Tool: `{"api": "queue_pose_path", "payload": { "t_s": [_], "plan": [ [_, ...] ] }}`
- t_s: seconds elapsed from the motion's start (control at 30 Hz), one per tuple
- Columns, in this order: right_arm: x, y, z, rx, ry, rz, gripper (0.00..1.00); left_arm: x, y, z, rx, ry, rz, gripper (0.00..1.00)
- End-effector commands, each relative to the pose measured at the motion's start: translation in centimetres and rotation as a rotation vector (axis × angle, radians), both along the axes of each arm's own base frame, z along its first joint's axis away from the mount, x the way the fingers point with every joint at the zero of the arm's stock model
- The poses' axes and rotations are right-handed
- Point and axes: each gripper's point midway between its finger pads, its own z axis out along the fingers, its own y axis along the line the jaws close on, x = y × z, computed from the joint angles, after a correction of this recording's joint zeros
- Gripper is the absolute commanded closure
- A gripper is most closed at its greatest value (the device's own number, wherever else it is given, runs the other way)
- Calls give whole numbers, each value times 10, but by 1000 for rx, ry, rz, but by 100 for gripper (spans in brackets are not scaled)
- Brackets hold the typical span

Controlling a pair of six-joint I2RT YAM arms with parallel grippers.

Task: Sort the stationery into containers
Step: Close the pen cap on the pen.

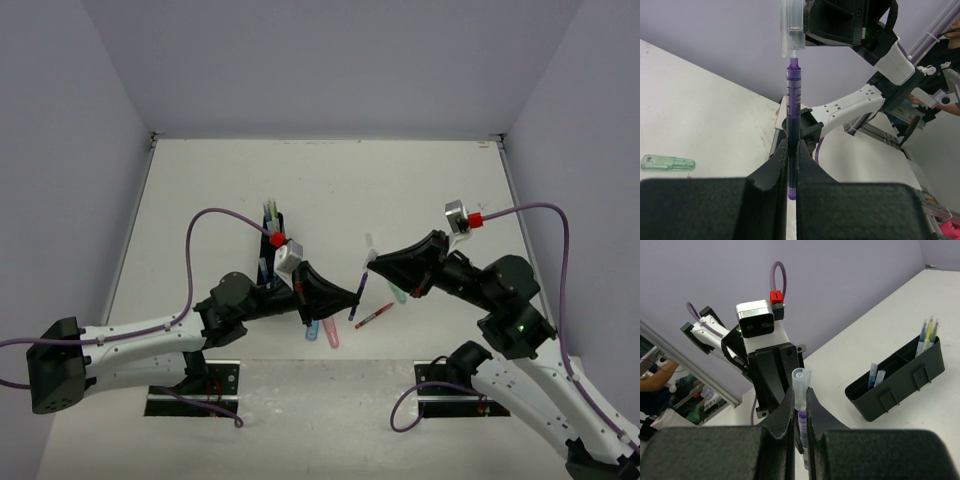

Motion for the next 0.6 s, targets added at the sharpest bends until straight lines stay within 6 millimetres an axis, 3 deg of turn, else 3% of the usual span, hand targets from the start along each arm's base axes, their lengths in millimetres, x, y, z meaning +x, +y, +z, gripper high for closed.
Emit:
{"api": "queue_pose_path", "payload": {
  "t_s": [0.0,0.3,0.57],
  "plan": [
    [1,2,-1,-5,-20,5,100,-2,1,28,-62,-63,-3,100],
    [-2,4,-2,-12,-17,27,100,1,1,27,-59,-62,13,100],
    [-1,5,-18,-73,-10,33,100,3,1,33,-60,-74,22,100]
  ]
}}
